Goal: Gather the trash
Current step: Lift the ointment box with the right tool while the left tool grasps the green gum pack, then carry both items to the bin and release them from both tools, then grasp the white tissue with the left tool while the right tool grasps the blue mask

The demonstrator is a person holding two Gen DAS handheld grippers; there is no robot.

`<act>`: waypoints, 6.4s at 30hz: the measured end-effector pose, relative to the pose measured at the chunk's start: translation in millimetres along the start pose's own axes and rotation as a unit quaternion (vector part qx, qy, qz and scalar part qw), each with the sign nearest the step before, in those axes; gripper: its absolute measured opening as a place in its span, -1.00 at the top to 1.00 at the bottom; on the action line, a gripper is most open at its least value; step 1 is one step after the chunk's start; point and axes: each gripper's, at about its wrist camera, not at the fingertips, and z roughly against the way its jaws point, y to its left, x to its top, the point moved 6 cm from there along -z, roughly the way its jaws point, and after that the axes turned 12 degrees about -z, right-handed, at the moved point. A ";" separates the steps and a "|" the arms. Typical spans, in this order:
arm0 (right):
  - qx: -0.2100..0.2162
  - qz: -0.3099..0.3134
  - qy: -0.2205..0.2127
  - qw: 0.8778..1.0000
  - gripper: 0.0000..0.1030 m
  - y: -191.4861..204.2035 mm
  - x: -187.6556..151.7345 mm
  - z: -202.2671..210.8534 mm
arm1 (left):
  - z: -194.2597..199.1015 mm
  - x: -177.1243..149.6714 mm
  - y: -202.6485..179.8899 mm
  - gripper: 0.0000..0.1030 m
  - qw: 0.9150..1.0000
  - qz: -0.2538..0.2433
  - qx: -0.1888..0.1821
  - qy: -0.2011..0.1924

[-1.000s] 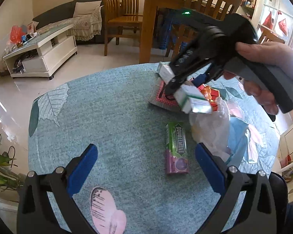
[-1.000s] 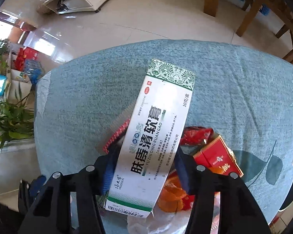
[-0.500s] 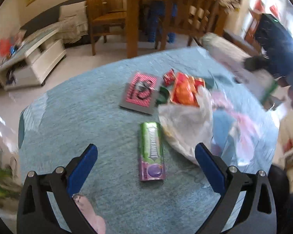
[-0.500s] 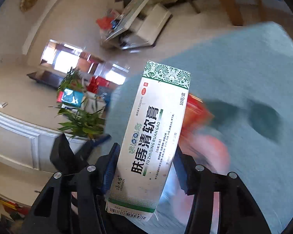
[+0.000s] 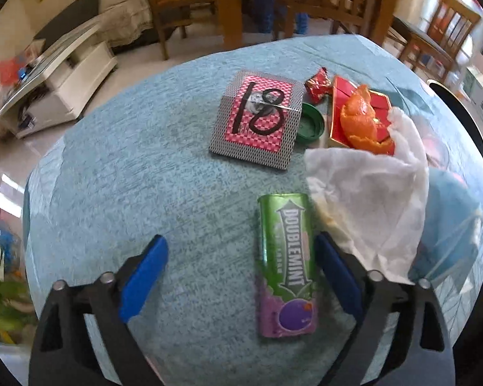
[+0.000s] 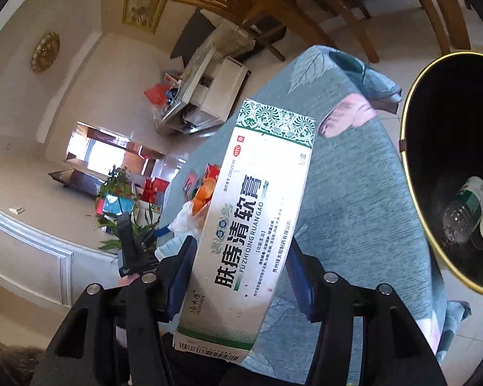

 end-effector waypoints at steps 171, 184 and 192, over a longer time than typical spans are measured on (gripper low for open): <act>-0.163 0.298 0.018 0.940 0.79 94.0 -126.3 -89.0 | 68.5 -16.4 -20.1 -0.94 0.983 0.141 -0.007 -0.117; -0.119 0.251 -0.051 0.959 0.69 64.9 -91.1 -28.9 | 16.4 17.0 -68.2 0.86 0.997 0.033 0.062 -0.043; -0.094 0.252 -0.078 0.960 0.69 62.8 -88.7 -16.2 | 47.6 8.2 -65.5 0.89 0.989 0.111 0.019 -0.093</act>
